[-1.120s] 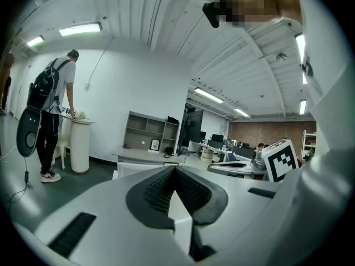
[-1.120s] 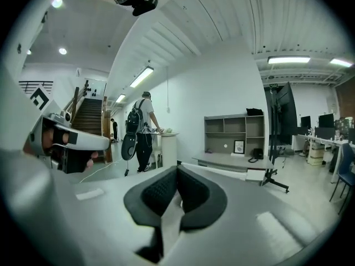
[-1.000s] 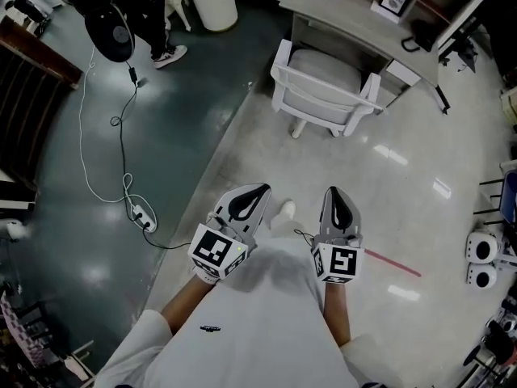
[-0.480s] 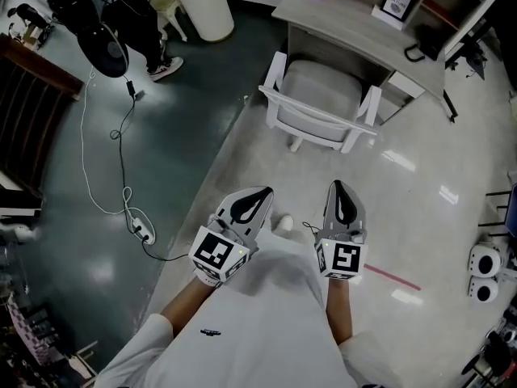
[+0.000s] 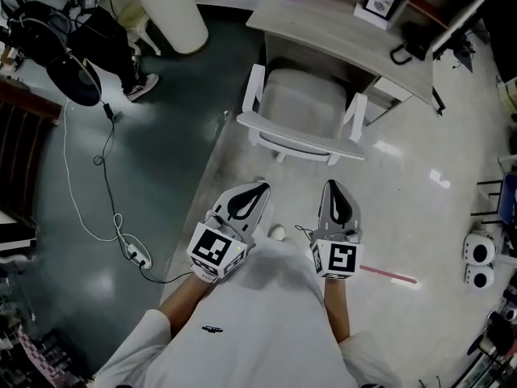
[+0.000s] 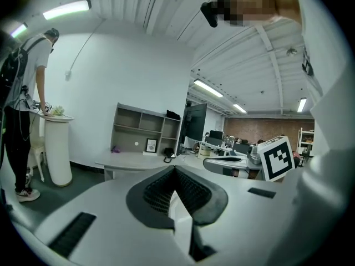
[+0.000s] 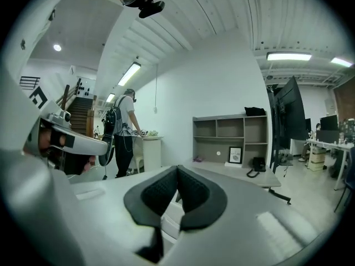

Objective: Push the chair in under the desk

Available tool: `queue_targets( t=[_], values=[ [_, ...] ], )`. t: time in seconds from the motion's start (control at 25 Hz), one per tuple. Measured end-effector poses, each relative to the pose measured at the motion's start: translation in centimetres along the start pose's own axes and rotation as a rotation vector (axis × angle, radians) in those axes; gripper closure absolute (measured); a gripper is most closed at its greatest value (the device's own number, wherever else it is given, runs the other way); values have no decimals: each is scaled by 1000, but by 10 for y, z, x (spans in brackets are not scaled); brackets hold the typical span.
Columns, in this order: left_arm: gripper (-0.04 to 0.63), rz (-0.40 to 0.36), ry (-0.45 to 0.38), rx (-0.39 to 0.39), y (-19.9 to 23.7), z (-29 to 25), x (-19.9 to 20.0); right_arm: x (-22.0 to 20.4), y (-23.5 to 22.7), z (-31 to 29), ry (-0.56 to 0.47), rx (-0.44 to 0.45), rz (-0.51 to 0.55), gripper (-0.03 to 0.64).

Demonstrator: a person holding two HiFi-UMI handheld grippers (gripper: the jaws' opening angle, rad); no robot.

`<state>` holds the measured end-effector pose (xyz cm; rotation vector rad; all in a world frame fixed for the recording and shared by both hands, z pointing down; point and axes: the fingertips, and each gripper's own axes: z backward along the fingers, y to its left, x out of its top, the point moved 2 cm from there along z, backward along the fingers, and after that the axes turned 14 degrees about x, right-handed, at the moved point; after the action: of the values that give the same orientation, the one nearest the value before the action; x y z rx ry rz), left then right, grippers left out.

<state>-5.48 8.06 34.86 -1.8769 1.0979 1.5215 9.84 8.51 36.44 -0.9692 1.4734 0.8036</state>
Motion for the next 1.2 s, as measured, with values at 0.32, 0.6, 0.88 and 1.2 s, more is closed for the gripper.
queue_targets(
  t=[0.32,0.6,0.88,1.2],
  values=[
    [588,-15,-7,-75,57,-68,32,34,-28,-71,4,-64,52,604],
    [588,-34,29,-143,81,-106,37,37,-42,-102,23,-116,44,604],
    [588,-106,58,-187,77,-134,39,29,-52,-115,76,-93,73,604],
    [588,-206,142,-264,65,-153,23,0,-58,-123,194,-2,31,573]
  ],
)
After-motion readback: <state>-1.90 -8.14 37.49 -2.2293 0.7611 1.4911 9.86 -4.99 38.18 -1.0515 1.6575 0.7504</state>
